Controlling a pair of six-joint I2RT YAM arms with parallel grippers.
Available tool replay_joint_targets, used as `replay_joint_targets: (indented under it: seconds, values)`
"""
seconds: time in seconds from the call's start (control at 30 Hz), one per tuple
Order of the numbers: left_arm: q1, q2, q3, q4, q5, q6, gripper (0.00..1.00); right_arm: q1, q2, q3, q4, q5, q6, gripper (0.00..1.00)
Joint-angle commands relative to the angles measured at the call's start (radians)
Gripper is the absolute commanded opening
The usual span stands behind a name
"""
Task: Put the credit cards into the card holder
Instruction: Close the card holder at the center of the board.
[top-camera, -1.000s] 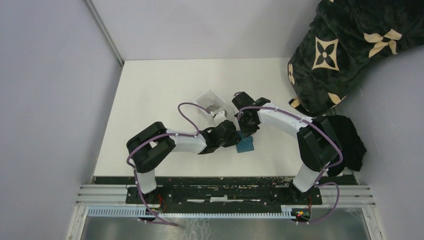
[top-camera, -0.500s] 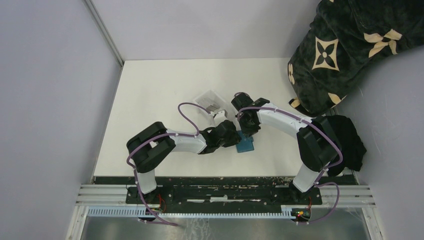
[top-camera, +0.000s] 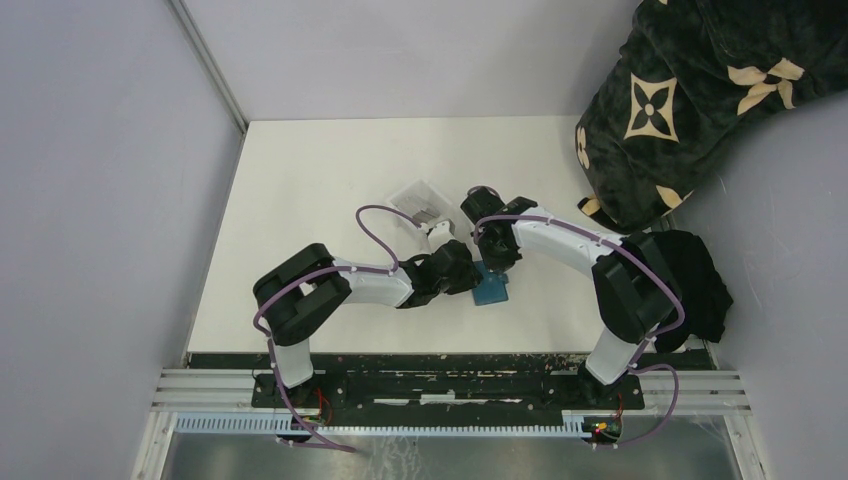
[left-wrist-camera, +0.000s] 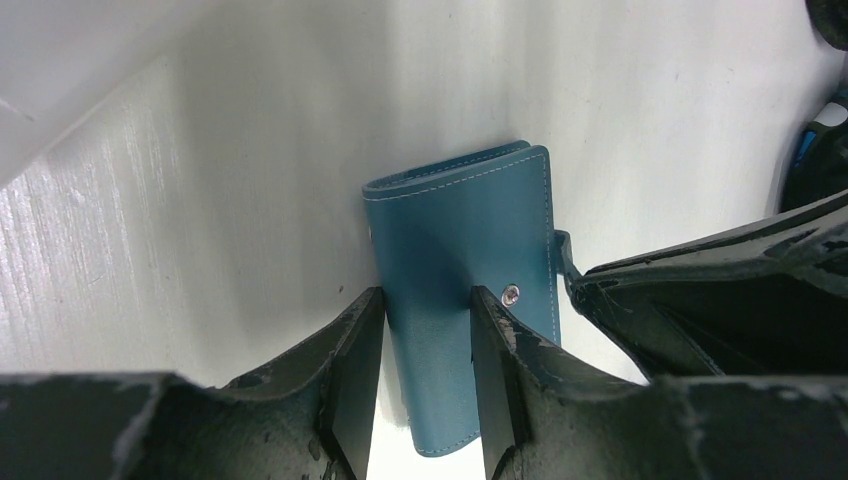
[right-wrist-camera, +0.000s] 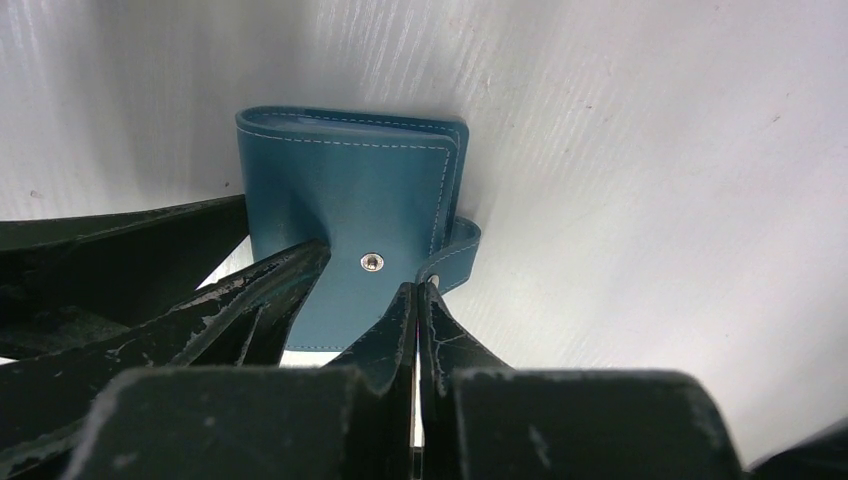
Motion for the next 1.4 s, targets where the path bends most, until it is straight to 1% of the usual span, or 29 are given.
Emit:
replay_joint_targets:
  seconds: [0.0, 0.4, 0.7, 1.37]
  values:
    - [-0.004, 0.038, -0.015, -0.058, 0.013, 0.008, 0.45, 0.009, 0.009, 0.026, -0.011, 0.035, 0.009, 0.01]
    - [-0.003, 0.046, -0.016, -0.046, 0.024, 0.011, 0.44, 0.027, 0.019, 0.037, 0.029, -0.035, 0.048, 0.01]
    - [-0.004, 0.043, -0.020, -0.042, 0.029, 0.014, 0.42, 0.031, 0.035, 0.035, 0.049, -0.027, 0.061, 0.01]
    - [-0.002, 0.032, -0.029, -0.037, 0.025, 0.029, 0.42, 0.038, 0.058, 0.023, 0.076, -0.031, 0.080, 0.01]
